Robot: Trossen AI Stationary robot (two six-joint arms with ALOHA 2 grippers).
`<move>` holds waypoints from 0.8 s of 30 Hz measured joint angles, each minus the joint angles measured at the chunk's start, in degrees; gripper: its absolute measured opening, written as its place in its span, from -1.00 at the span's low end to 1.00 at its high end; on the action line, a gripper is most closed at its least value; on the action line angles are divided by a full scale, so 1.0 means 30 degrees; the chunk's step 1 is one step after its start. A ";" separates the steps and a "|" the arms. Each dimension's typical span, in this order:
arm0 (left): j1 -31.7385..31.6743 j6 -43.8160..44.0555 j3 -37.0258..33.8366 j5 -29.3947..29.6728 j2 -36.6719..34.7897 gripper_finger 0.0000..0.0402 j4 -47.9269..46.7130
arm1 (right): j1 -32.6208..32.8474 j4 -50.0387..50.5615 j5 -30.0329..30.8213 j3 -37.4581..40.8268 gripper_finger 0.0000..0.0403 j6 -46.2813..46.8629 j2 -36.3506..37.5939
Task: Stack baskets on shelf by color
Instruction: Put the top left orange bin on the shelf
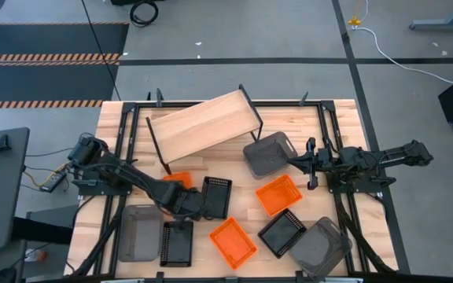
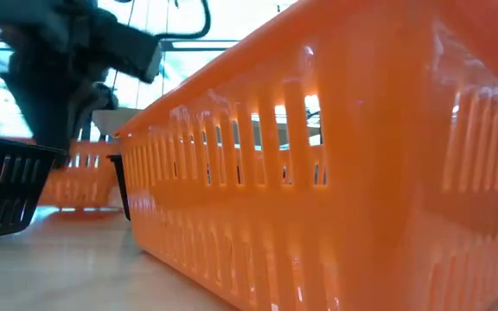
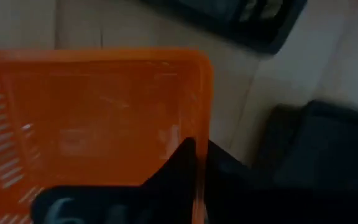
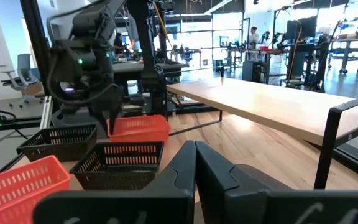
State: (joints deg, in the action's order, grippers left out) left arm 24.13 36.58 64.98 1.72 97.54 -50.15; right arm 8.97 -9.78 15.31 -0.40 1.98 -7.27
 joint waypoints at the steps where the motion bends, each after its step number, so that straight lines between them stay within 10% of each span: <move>1: -0.0004 0.0029 0.0334 -0.0073 0.0000 -0.93 -0.0233 | 0.0000 0.0000 0.0000 0.0000 -0.94 0.0000 0.0000; 10: -0.0024 0.0584 0.5224 0.0136 0.0007 -0.94 -0.4694 | 0.0000 -0.0004 0.0000 0.0000 -0.94 0.0000 0.0000; 24: -0.2201 -0.1798 1.4297 0.5518 -0.0003 -0.95 -1.2488 | 0.0000 -0.0007 0.0000 0.0000 -0.94 0.0000 0.0000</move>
State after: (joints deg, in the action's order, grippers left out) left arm 17.53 31.18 107.87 18.27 97.53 -87.61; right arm 8.97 -9.80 15.31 -0.40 1.98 -7.27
